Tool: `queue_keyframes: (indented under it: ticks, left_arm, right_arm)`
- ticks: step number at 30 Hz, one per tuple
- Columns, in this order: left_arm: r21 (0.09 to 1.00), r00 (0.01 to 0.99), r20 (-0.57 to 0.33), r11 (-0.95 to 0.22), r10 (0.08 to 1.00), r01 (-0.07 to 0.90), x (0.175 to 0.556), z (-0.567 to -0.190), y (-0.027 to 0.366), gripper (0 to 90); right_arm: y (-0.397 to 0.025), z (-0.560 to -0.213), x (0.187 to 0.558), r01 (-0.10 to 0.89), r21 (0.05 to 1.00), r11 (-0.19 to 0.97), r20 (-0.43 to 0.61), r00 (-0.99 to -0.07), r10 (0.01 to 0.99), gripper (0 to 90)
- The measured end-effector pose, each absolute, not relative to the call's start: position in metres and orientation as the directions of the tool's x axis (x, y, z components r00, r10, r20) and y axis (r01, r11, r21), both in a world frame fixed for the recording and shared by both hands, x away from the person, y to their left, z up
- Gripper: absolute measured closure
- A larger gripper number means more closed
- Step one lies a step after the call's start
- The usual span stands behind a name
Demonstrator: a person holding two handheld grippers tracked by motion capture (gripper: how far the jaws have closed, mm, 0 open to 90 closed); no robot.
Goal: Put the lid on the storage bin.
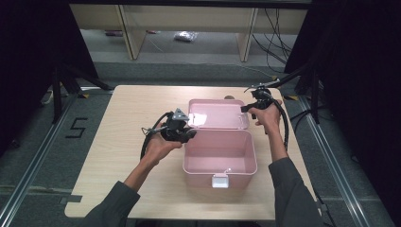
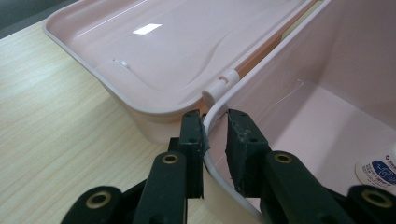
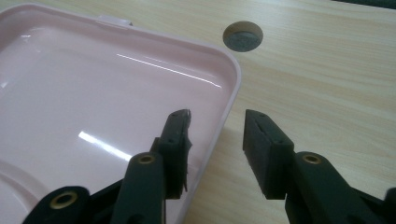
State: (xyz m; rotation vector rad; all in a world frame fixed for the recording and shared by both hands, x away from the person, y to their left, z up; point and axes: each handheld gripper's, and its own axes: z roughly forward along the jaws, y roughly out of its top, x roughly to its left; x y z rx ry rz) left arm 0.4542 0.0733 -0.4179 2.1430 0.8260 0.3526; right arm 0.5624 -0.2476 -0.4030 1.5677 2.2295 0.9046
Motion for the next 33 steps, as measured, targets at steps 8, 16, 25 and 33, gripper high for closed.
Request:
queue_keyframes:
  ticks: [8,16,25,33]
  left_arm:
    - [0.764,0.749,-0.027,-0.469,0.663,0.443,0.454,-0.418,0.074,76.1]
    - [0.765,0.749,-0.024,-0.470,0.662,0.440,0.455,-0.418,0.073,76.1]
    - [0.771,0.746,-0.036,-0.457,0.665,0.444,0.455,-0.419,0.072,76.1]
    - [0.771,0.745,-0.028,-0.459,0.667,0.441,0.455,-0.418,0.070,76.1]
  right_arm:
    - [-0.244,-0.408,0.567,0.783,0.593,0.185,0.171,-0.348,0.922,66.3]
    - [-0.242,-0.415,0.570,0.761,0.616,0.205,0.143,-0.364,0.920,74.6]
    - [-0.232,-0.406,0.563,0.770,0.618,0.161,0.099,-0.279,0.955,79.5]
    - [-0.233,-0.396,0.558,0.737,0.654,0.170,0.067,-0.281,0.958,81.3]
